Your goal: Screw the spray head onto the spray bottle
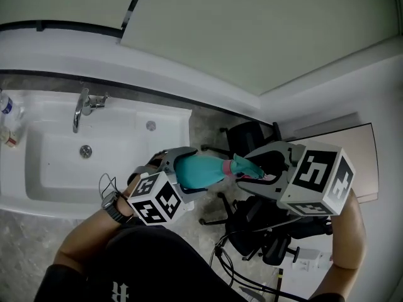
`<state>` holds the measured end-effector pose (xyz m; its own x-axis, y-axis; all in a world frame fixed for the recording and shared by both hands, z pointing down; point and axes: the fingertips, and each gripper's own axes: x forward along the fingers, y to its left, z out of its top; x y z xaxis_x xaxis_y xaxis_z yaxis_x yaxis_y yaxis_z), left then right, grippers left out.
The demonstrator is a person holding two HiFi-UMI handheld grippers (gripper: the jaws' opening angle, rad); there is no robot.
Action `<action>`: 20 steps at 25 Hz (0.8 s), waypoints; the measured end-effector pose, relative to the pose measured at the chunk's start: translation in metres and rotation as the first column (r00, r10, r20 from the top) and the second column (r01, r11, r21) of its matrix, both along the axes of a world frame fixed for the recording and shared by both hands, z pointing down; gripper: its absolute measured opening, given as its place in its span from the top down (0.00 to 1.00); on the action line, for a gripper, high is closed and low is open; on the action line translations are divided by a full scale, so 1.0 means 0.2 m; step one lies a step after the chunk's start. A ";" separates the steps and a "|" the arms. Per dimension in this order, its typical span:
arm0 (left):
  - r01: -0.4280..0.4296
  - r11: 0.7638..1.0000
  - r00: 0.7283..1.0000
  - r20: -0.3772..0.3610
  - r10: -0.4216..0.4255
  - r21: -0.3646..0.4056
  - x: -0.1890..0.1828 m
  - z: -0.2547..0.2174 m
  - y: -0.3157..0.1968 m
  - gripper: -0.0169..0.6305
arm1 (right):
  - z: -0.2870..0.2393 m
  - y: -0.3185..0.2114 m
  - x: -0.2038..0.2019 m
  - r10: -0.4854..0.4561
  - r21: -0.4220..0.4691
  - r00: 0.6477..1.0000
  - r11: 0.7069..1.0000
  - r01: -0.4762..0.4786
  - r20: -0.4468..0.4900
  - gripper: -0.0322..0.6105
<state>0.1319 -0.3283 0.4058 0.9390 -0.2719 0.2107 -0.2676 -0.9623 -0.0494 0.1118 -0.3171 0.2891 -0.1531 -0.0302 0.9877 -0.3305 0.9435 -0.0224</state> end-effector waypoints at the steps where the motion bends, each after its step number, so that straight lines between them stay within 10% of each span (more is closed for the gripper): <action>1: -0.007 1.000 1.000 -0.011 0.007 -0.007 0.00 -0.01 0.01 0.32 | -0.01 0.00 0.01 0.002 0.006 1.000 1.000 -0.002 0.002 0.74; 20: -0.108 0.983 0.970 -0.230 0.072 -0.146 0.01 -0.12 0.02 0.32 | -0.22 0.04 -0.13 0.025 0.009 0.991 1.000 -0.026 0.134 0.74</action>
<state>0.1330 -0.3250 0.3815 0.9861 -0.1643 0.0265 -0.1664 -0.9738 0.1547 0.0864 -0.3099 0.2449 -0.2830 -0.0462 0.9580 -0.3491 0.9353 -0.0580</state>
